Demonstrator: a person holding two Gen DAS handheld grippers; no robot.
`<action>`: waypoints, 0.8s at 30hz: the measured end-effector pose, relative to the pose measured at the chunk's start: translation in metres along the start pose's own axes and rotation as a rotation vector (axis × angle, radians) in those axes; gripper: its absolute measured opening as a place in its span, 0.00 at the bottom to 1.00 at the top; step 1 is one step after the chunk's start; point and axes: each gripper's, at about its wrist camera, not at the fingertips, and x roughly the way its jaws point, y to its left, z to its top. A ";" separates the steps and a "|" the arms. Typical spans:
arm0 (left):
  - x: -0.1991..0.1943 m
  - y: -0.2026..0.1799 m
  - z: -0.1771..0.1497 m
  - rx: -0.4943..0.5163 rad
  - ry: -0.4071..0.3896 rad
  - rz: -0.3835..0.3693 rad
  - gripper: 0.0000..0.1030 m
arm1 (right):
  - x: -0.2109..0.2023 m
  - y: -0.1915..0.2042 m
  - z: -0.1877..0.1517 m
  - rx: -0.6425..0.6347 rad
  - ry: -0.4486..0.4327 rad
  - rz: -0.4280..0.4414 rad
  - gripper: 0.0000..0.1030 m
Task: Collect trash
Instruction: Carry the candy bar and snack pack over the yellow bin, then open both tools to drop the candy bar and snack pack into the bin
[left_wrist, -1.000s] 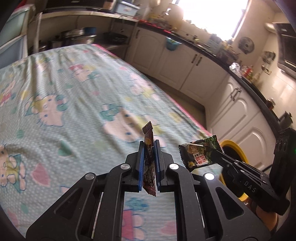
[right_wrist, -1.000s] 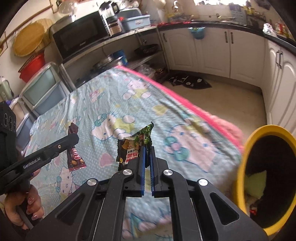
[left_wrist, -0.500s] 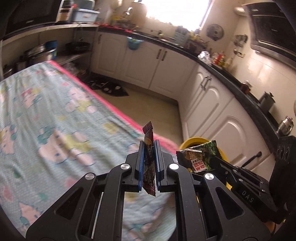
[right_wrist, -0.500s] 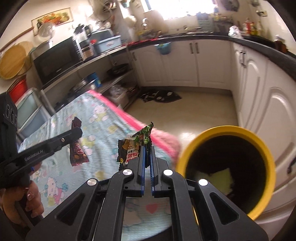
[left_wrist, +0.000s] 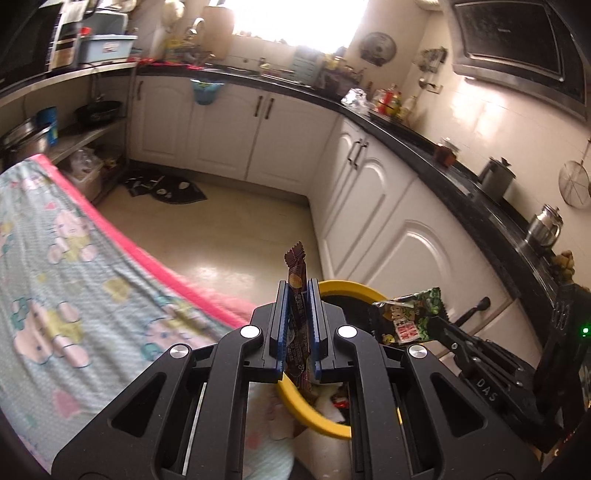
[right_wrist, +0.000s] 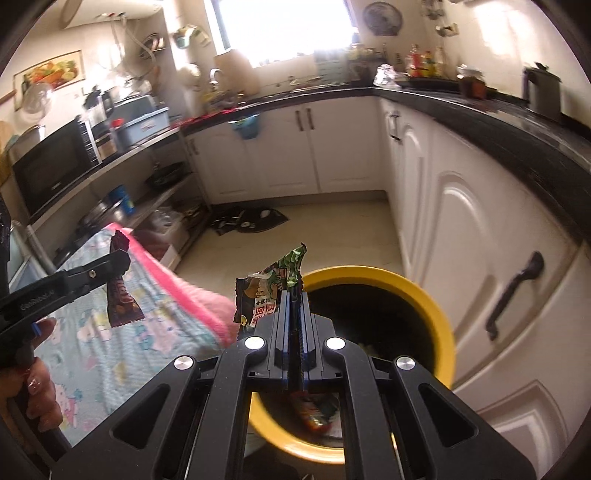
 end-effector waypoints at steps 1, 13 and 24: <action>0.004 -0.005 0.000 0.007 0.005 -0.008 0.06 | 0.001 -0.007 -0.002 0.006 0.005 -0.017 0.05; 0.051 -0.037 -0.005 0.062 0.075 -0.057 0.06 | 0.027 -0.040 -0.022 0.048 0.076 -0.106 0.05; 0.082 -0.035 -0.020 0.065 0.152 -0.066 0.10 | 0.060 -0.042 -0.039 0.039 0.163 -0.133 0.05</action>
